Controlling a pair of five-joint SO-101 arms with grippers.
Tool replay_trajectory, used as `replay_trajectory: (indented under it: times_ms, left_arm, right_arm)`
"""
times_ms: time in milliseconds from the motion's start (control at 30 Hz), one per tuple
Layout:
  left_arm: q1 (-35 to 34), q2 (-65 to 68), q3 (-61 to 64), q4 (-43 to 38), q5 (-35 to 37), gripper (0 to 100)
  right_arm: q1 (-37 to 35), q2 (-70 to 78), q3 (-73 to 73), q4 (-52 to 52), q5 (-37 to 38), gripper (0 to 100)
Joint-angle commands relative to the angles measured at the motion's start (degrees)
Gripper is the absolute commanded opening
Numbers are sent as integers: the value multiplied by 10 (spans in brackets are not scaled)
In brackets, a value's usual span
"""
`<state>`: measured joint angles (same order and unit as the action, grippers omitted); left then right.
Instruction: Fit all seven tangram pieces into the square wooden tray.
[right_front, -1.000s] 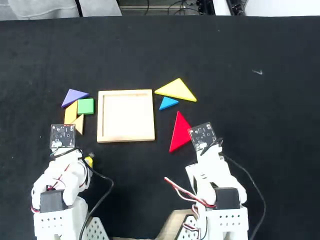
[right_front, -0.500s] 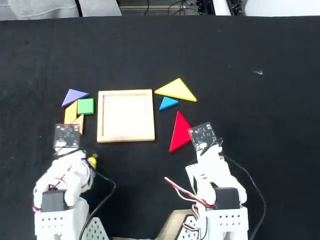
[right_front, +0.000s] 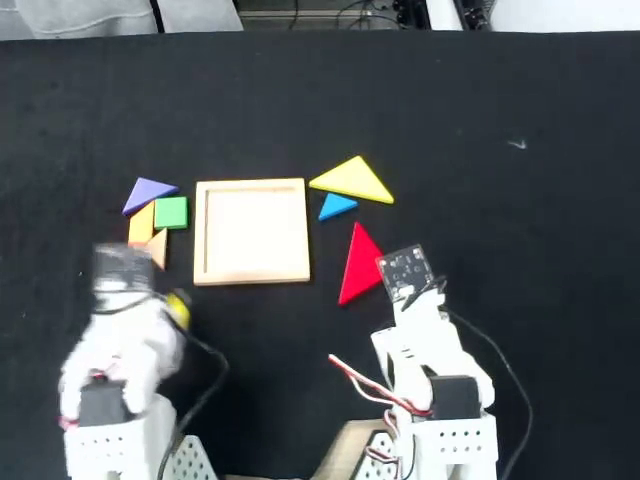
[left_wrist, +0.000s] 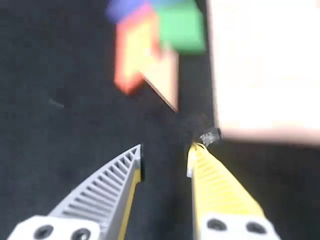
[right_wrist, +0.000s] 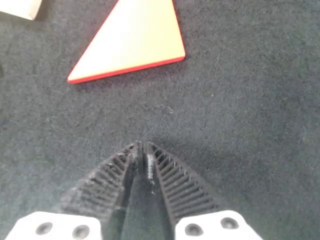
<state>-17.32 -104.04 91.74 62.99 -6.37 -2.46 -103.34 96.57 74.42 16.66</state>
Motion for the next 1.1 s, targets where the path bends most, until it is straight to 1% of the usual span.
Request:
replay_trajectory:
  times_ms: [0, 67, 100, 167, 233, 300, 367, 433, 467, 533, 633, 833, 933, 1067]
  left_arm:
    - [-56, -4, -68, -35, -5, 163]
    - [-72, -4, -76, -37, -8, 164]
    - [-78, -4, -76, -39, -22, 164]
    - [-93, -4, -80, -51, -82, 162]
    - [-109, -4, -81, -95, -123, 160]
    - [-124, -4, -85, -143, -113, 159]
    - [-132, -4, -101, -147, -80, 159]
    - [-131, 0, -118, -127, -65, 159]
    - [-126, 1, -130, -110, -64, 159]
    - [-99, 1, -142, -72, -64, 159]
    - [-57, 2, -150, -38, -62, 160]
    - [6, 16, -167, -29, -62, 161]
    - [31, 84, -223, -32, -59, 161]
    - [55, 262, -323, -29, -21, 162]
  right_arm:
    - [-6, -51, 0, 0, 2, 11]
    - [-4, -51, 0, 3, 2, 11]
    - [-3, -51, 0, 3, 2, 11]
    - [-5, -51, 0, 2, 2, 11]
    - [-6, -51, 0, -18, 3, 11]
    - [-4, -51, 0, -73, 3, 11]
    - [-2, -51, 0, -131, 3, 11]
    - [-2, -51, 0, -182, 4, 11]
    - [-2, -51, -1, -207, 16, 11]
    - [-2, -51, -1, -243, 62, 11]
    - [-2, -51, 0, -264, 118, 11]
    - [-2, -51, 0, -232, 109, 11]
    - [-2, -51, 0, -225, 103, 11]
    - [-2, -51, 0, -225, 98, 11]
